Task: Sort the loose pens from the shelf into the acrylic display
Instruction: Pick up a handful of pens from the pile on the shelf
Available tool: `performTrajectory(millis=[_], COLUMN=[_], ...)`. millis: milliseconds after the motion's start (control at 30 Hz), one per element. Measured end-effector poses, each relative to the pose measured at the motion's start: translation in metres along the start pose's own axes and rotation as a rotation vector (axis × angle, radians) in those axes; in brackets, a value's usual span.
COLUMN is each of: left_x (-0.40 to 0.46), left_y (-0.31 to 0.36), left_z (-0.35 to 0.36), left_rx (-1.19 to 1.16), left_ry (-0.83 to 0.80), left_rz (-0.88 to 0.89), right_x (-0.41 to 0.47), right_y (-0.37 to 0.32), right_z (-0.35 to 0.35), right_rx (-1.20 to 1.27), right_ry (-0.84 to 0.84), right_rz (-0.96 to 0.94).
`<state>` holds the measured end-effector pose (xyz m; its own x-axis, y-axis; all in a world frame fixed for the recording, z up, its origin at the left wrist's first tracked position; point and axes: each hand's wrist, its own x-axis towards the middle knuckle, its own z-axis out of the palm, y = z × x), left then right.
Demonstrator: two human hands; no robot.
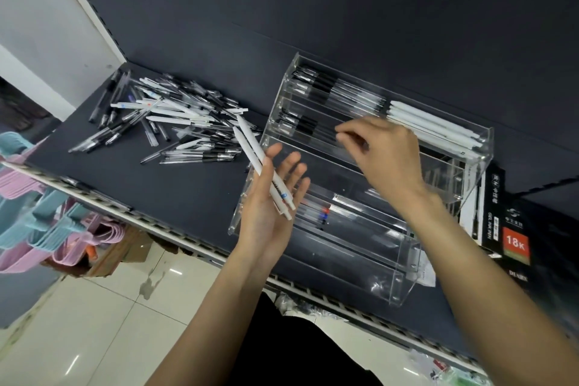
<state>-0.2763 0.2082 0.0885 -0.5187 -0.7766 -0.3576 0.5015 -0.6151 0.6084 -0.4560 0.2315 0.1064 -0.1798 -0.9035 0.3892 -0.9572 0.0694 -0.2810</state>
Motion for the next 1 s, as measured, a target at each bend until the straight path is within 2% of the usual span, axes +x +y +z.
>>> performTrajectory(millis=[67, 133, 200, 300, 400, 500, 567, 667, 767, 900, 1000], left_x=[-0.001, -0.003, -0.006, -0.011, -0.013, -0.014, -0.012, -0.006, 0.001, 0.009, 0.014], left_y=[-0.003, -0.009, -0.017, -0.03, -0.045, -0.056, -0.061, -0.058, -0.049, -0.041, -0.041], left_z=[0.009, 0.02, 0.032, 0.045, 0.056, 0.066, 0.068, 0.067, 0.063, 0.056, 0.054], left_rx=[-0.014, -0.003, 0.025, 0.096, 0.176, 0.273, 0.354, 0.432, 0.391, 0.289, 0.273], left_ry=[-0.02, -0.069, -0.135, -0.223, -0.292, -0.363, -0.361, -0.241, -0.108, -0.019, -0.046], left_rz=[0.0, 0.004, -0.025, -0.064, -0.109, -0.159, -0.144, -0.102, -0.125, -0.14, -0.112], right_x=[-0.02, -0.041, -0.059, -0.074, -0.087, -0.098, -0.1, -0.095, -0.082, -0.054, -0.042], right_y=[-0.028, -0.051, -0.059, -0.051, -0.037, -0.024, -0.011, 0.023, 0.062, 0.097, 0.11], right_z=[-0.017, -0.023, -0.019, -0.019, -0.031, -0.042, -0.055, -0.086, -0.112, -0.111, -0.099], right_rx=[0.324, 0.491, 0.581, 0.717, 0.815, 0.778, 0.686, 0.383, 0.062, -0.078, 0.06], right_ry=[-0.034, -0.147, -0.164, -0.066, -0.084, -0.093, -0.016, 0.176, 0.238, 0.066, -0.079], right_rz=[0.177, 0.302, 0.387, 0.543, 0.633, 0.662, 0.669, 0.584, 0.469, 0.4, 0.437])
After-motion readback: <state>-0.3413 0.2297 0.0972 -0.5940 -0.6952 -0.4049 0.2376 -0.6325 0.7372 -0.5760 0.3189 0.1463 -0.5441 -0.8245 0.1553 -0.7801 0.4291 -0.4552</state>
